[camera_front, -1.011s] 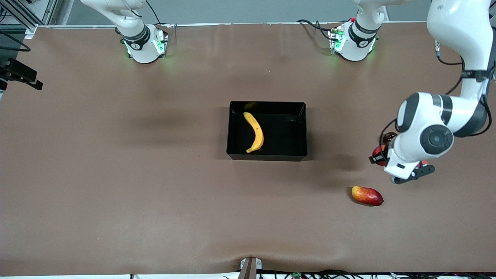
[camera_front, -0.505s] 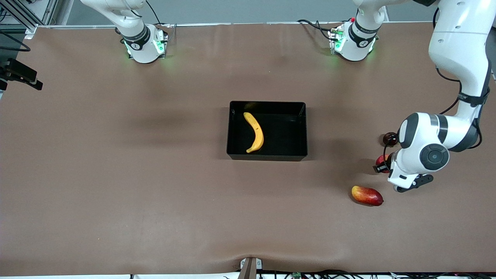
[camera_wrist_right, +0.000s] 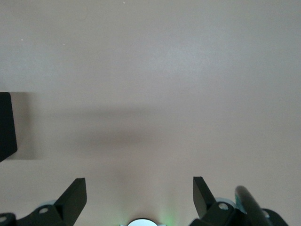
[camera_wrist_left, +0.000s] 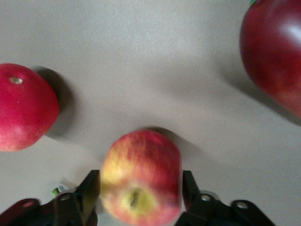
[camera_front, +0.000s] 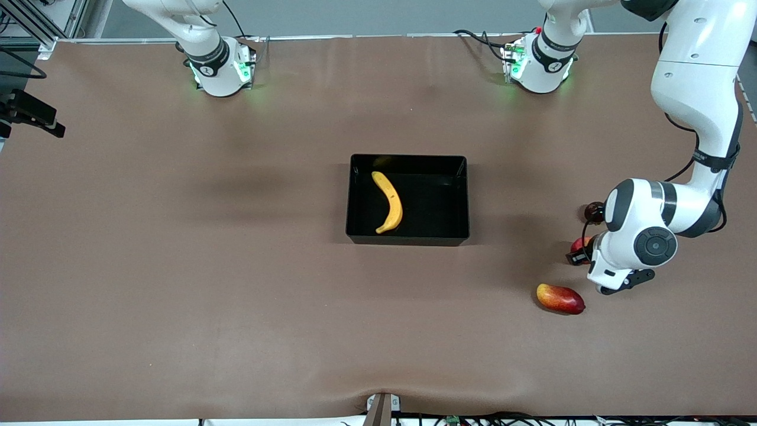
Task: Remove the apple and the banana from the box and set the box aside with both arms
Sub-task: 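Carry the apple out and set it beside the plum, then move the left gripper back into the box over the banana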
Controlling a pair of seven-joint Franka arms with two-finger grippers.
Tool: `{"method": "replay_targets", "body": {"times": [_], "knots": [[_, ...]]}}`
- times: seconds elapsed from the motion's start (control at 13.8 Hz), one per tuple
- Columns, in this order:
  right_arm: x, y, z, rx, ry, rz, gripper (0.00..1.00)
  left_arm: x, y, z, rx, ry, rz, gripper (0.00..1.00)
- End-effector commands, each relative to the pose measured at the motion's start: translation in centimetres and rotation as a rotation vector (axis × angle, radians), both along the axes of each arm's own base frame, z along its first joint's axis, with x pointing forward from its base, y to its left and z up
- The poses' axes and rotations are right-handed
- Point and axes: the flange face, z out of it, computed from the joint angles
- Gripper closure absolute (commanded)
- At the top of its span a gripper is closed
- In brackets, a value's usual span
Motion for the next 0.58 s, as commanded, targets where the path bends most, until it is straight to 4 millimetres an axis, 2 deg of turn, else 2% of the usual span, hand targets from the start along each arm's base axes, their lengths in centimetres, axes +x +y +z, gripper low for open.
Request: {"method": "replay_targets", "body": {"times": [0.0, 0.07, 0.14, 0.36, 0.51], "knots": [[-0.1, -0.3, 0.1, 0.005, -0.003, -0.013, 0.0, 0.4, -0.9, 3.6, 0.023, -0.036, -0.022, 0.0], [-0.1, -0.3, 0.1, 0.005, -0.002, -0.013, 0.0, 0.5, -1.2, 5.2, 0.028, -0.049, -0.024, 0.0], [-0.1, -0.3, 0.1, 0.005, -0.003, -0.013, 0.0, 0.6, -2.4, 6.8, 0.026, -0.058, -0.037, 0.0], [-0.1, -0.3, 0.1, 0.005, -0.002, -0.013, 0.0, 0.8, -8.9, 11.3, -0.011, -0.035, -0.096, 0.0], [-0.1, -0.3, 0.1, 0.005, -0.002, -0.013, 0.0, 0.3, -13.3, 13.6, -0.037, -0.026, -0.156, 0.0]]}}
